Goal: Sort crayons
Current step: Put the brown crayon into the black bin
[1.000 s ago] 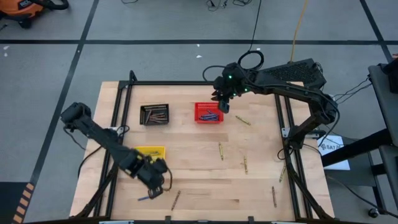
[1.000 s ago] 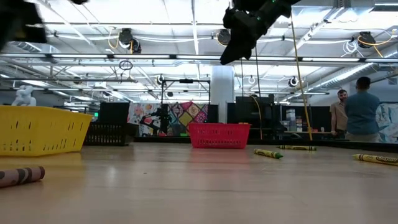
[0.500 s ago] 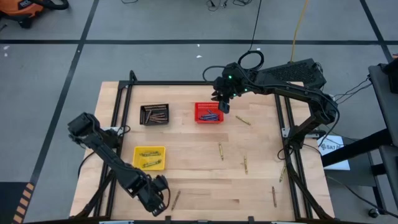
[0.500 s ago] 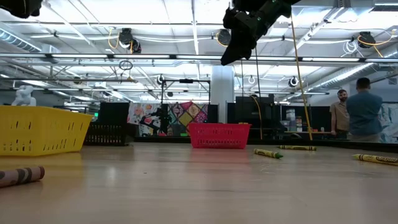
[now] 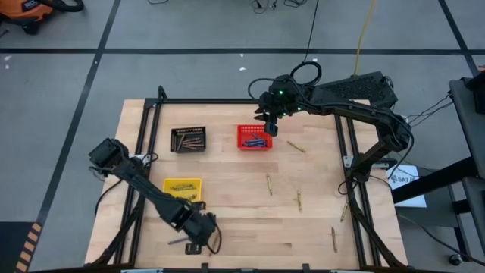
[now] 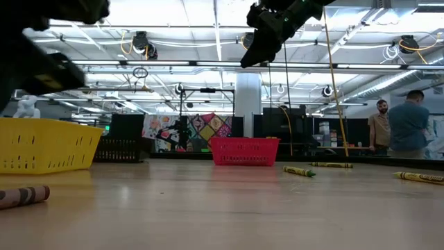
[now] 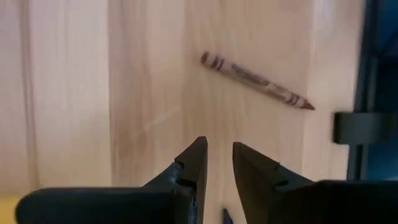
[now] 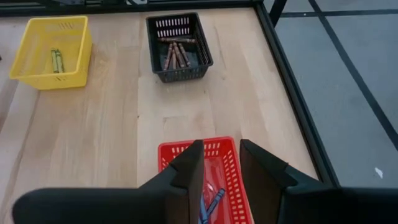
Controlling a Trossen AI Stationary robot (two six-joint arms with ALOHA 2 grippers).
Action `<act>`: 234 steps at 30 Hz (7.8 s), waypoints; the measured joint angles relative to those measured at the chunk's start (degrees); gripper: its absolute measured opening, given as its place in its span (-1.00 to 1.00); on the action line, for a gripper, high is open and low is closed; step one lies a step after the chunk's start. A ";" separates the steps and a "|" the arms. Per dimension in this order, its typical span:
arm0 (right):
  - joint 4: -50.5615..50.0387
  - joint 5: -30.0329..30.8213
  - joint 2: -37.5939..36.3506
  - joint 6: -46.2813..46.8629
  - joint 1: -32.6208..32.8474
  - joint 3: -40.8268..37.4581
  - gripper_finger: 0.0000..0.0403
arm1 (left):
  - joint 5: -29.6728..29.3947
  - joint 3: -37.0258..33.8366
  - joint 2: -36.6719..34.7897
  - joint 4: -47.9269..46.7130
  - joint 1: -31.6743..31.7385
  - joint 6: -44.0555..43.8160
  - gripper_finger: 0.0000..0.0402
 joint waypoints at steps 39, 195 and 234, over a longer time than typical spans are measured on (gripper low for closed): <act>-4.08 7.32 0.00 2.80 -0.52 -0.06 -0.55 | 1.79 8.78 9.05 5.18 2.35 -46.83 -0.79; -32.11 5.17 0.02 5.11 -0.23 -0.01 -0.55 | -15.77 13.15 -12.33 -43.75 47.24 18.82 -1.00; -46.08 5.70 -0.02 25.02 9.57 -0.02 -0.55 | -4.51 -3.85 -12.28 -28.26 71.20 47.06 -1.00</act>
